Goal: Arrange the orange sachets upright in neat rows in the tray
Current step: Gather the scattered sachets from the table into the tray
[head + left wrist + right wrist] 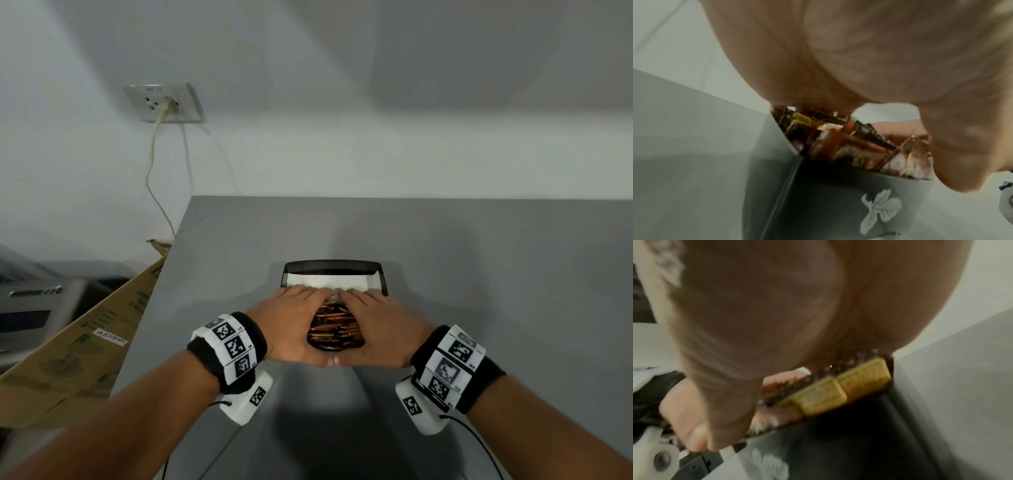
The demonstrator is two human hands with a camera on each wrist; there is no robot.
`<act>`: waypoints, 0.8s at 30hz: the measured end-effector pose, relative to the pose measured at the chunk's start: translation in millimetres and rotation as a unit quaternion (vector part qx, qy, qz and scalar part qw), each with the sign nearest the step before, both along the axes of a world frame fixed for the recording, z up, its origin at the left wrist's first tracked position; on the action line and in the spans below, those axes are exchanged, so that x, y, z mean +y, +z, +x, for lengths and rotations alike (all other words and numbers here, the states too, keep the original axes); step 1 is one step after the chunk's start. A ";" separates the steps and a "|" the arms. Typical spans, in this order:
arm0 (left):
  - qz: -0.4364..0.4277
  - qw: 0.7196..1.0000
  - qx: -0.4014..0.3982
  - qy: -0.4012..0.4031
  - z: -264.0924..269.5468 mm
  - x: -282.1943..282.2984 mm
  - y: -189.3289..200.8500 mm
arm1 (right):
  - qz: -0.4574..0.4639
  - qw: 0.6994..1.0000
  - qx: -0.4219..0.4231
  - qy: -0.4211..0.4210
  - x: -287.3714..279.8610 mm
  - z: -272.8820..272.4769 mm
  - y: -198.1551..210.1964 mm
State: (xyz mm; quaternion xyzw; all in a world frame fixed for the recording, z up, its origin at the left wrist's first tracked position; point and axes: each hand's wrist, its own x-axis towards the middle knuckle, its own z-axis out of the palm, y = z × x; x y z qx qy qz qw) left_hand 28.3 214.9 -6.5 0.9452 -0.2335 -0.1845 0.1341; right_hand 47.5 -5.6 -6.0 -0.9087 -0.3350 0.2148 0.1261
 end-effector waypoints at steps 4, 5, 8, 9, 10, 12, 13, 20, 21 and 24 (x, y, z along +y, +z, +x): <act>0.021 0.999 -0.043 -0.010 -8.8 0.6 -11.5 | -0.008 0.997 -0.079 0.004 1.8 -15.6 -10.4; 0.022 0.998 -0.053 -0.012 -10.3 -0.2 -13.4 | -0.009 0.996 -0.086 0.004 2.0 -16.8 -11.6; 0.011 0.998 -0.061 -0.004 -12.0 -2.5 -14.0 | -0.014 0.996 -0.086 0.006 2.6 -16.7 -10.3; 0.003 0.998 -0.057 0.002 -11.5 -2.8 -12.3 | -0.010 0.996 -0.084 0.003 2.7 -15.4 -8.9; -0.006 0.999 -0.053 0.009 -10.6 -2.6 -10.4 | -0.007 0.997 -0.080 0.001 3.0 -14.0 -7.4; -0.017 0.999 -0.046 0.015 -9.4 -3.0 -7.4 | -0.014 0.997 -0.078 0.003 3.3 -11.6 -6.0; -0.015 0.999 -0.045 0.011 -9.1 -3.7 -6.6 | -0.023 0.997 -0.077 0.006 3.7 -10.8 -6.1; -0.055 0.998 -0.014 0.035 -7.4 -2.5 4.5 | 0.006 0.999 -0.051 -0.003 2.7 -8.3 -2.5; -0.059 0.997 -0.005 0.045 -6.6 -1.3 7.9 | 0.019 0.999 -0.039 -0.011 2.0 -6.7 1.4; -0.070 0.994 0.027 0.074 -1.5 3.4 16.8 | 0.043 0.998 0.013 -0.043 -0.9 1.1 18.0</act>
